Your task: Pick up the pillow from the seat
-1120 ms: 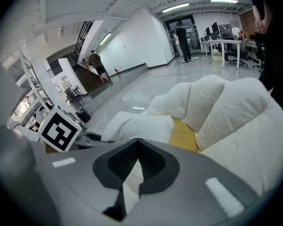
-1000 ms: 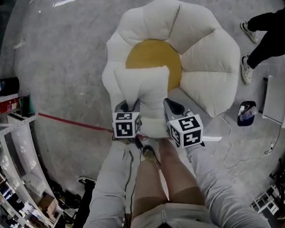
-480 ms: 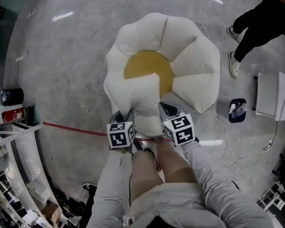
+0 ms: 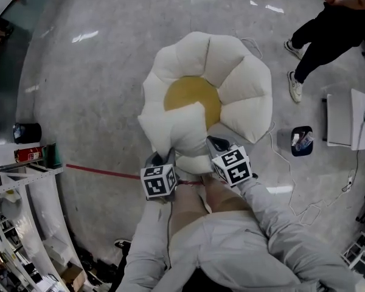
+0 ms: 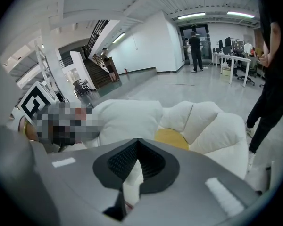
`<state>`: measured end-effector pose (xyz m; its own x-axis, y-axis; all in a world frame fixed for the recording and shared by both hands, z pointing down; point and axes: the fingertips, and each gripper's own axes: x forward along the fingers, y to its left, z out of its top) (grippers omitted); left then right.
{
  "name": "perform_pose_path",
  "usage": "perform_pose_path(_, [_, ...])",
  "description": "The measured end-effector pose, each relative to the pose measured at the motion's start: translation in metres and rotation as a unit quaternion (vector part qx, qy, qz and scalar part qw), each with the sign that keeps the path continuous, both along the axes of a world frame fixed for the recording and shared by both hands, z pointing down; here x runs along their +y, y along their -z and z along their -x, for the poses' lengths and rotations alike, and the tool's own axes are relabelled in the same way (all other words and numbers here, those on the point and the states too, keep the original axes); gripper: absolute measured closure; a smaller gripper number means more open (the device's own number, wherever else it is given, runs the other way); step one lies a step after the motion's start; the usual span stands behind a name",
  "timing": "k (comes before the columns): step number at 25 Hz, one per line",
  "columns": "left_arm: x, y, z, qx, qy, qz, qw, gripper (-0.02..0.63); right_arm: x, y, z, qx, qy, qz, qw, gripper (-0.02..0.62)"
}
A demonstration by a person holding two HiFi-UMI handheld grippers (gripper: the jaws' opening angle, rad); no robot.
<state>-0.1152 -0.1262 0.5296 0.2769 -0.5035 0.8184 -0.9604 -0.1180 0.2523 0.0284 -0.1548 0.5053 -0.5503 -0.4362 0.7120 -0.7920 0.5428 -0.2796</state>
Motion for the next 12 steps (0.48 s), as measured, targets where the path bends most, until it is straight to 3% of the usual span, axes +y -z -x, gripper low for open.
perform_pose_path(12, [-0.001,0.055,-0.02,0.018,-0.002,-0.033,0.9993,0.497,-0.006,0.062,-0.015,-0.014,-0.002,-0.046,0.999,0.595])
